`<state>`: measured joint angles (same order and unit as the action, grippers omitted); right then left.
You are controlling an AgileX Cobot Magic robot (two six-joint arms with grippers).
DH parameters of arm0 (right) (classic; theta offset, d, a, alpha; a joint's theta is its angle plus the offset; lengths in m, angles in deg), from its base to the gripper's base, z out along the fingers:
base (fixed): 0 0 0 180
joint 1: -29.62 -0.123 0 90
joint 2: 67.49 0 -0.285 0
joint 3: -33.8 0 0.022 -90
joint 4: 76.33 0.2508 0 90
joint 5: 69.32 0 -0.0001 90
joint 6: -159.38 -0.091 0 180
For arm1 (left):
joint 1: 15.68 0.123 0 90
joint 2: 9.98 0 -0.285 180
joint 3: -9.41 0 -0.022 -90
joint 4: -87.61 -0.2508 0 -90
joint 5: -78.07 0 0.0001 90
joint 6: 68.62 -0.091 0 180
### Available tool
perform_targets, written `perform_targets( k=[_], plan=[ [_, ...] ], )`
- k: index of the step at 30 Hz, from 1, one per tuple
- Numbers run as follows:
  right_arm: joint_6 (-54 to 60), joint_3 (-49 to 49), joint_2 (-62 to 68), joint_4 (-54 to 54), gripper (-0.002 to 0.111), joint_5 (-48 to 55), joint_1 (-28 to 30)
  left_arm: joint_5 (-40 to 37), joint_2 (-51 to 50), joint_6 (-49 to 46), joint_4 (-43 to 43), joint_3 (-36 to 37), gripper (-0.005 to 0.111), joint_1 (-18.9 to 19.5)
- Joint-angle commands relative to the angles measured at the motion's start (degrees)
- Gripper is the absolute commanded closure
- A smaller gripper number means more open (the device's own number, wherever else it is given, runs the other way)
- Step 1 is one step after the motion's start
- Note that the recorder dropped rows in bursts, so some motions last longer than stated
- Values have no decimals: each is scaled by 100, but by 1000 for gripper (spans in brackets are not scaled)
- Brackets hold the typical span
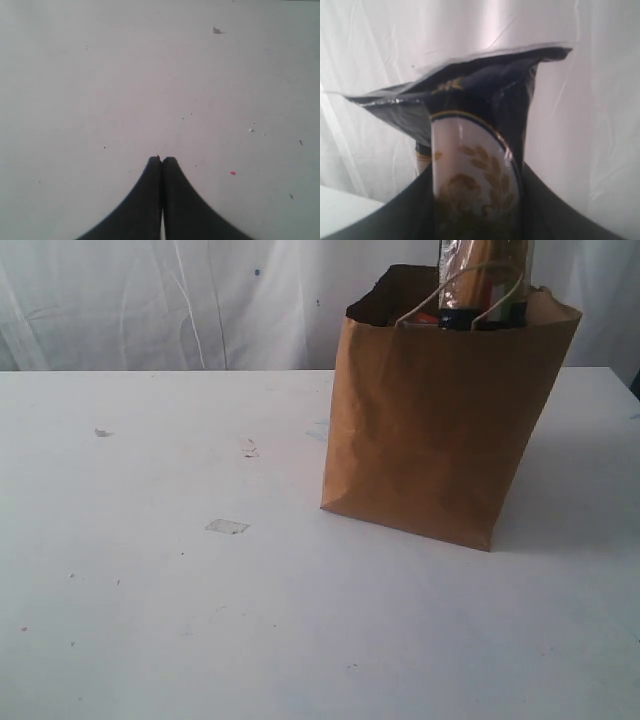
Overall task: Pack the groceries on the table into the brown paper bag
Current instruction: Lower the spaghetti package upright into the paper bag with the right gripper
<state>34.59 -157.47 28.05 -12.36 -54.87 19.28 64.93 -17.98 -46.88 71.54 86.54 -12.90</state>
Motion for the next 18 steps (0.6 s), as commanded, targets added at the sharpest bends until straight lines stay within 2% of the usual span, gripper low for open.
perform_targets(
  k=[1,10,18],
  plan=[
    [1,-4,-126,21,108,330,10,-14,22,-4,-22,9,107,-23],
    [-48,5,-126,-781,108,984,10,-14,22,-4,-22,9,107,-23],
    [-141,726,-126,-839,108,712,10,-14,22,-4,-22,9,107,-23]
  ],
)
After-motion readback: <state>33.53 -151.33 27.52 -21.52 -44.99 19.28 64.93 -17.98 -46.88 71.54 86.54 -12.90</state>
